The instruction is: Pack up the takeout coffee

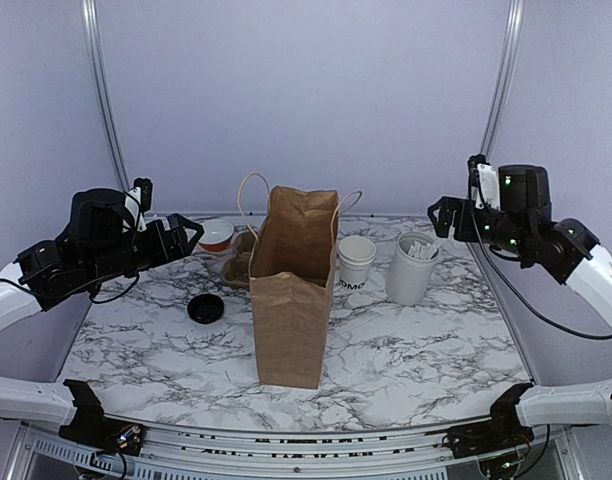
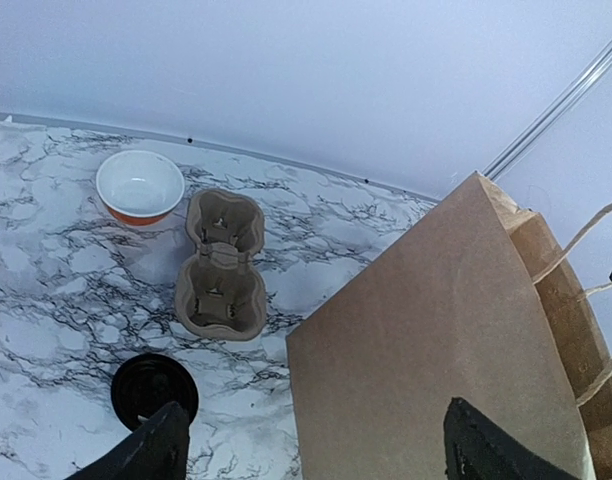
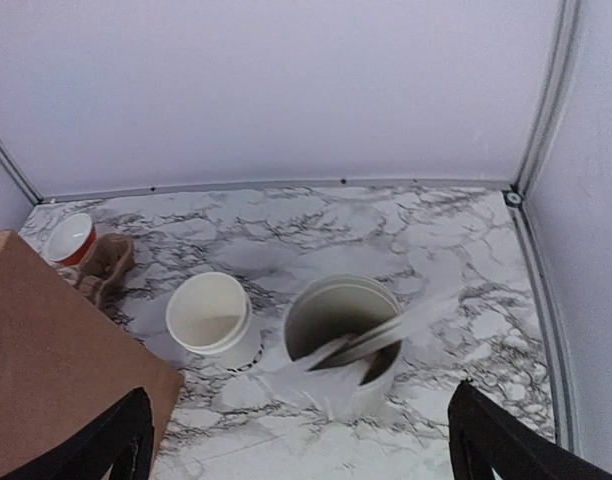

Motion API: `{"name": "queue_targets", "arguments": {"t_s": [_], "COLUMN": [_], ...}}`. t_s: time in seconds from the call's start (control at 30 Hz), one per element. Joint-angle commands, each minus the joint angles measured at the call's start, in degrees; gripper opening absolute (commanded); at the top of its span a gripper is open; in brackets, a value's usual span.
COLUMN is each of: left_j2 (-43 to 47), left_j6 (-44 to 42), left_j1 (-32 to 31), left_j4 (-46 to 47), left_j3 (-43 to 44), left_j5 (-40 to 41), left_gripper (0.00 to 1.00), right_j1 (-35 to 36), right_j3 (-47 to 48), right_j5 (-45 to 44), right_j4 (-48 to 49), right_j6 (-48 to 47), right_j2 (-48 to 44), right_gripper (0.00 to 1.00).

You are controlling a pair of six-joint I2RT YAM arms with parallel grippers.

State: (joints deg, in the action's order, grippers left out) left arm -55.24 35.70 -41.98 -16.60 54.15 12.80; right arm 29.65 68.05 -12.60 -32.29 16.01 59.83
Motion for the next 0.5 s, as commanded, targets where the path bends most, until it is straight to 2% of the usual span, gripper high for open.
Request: {"name": "queue_targets", "arguments": {"t_s": [0.0,0.3,0.47], "left_j2": [1.48,2.11,1.02], "left_j6": [-1.84,-2.9,-2.86], "left_j1": [2.55,11.79,17.23], "left_j4": [-0.37,-1.01,-0.92], "left_j3": [-0.93,-4.32,-6.74], "left_j5": [-0.32,-3.8,-9.17], "left_gripper": [0.98,0.99,0.99], "right_j1": [-7.36,-18.18,-19.89], "right_j3": [-11.37,-30.26,-37.99], "right_j5": [-3.04,-5.33,-9.07], "right_j4": [5.99,15.57,26.07], "right_j6": [3.52,5.55,4.35], "right_j2": [-6.28,-13.5,-13.81], "right_gripper": [1.0,1.0,0.99]}}
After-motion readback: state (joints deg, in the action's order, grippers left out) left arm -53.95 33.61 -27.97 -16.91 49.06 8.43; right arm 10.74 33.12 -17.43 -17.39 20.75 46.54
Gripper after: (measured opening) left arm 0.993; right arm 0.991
